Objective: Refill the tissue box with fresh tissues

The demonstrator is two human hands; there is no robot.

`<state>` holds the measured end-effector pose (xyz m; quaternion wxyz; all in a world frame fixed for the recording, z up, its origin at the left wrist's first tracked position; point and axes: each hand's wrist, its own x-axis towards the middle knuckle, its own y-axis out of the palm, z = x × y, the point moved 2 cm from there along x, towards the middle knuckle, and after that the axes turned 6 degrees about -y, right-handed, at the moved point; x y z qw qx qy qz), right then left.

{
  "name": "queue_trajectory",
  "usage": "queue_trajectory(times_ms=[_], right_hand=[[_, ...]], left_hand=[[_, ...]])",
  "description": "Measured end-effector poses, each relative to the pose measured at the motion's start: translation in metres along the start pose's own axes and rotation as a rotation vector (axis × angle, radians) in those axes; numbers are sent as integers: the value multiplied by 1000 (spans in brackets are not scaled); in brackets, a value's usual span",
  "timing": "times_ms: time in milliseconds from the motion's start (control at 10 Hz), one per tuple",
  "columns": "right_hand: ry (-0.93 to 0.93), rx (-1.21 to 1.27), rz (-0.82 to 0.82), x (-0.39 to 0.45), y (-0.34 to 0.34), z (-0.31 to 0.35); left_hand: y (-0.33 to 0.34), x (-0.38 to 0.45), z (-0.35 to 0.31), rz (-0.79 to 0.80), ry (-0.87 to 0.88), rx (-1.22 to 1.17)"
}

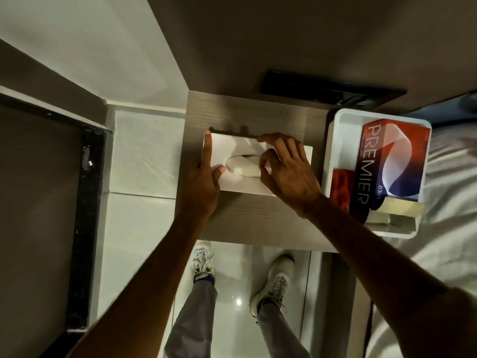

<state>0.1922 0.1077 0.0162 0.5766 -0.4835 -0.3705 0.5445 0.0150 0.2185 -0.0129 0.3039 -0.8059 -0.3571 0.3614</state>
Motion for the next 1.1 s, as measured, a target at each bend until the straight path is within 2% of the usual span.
queue_trajectory(times_ms=[300, 500, 600, 700, 800, 900, 1100], right_hand=[[90, 31, -79, -5, 1, 5], [94, 175, -71, -14, 6, 6], [163, 235, -117, -25, 11, 6], [356, 216, -208, -43, 16, 7], [591, 252, -211, -66, 24, 12], [700, 323, -140, -82, 35, 22], [750, 405, -114, -82, 32, 28]], left_hand=[[0, 0, -2, 20, -13, -2], [-2, -2, -5, 18, -10, -17], [-2, -4, -7, 11, -21, -32], [-2, -11, -9, -31, -1, 6], [1, -20, -3, -10, 4, 2], [3, -25, 3, 27, -17, 37], [0, -25, 1, 12, -40, 175]])
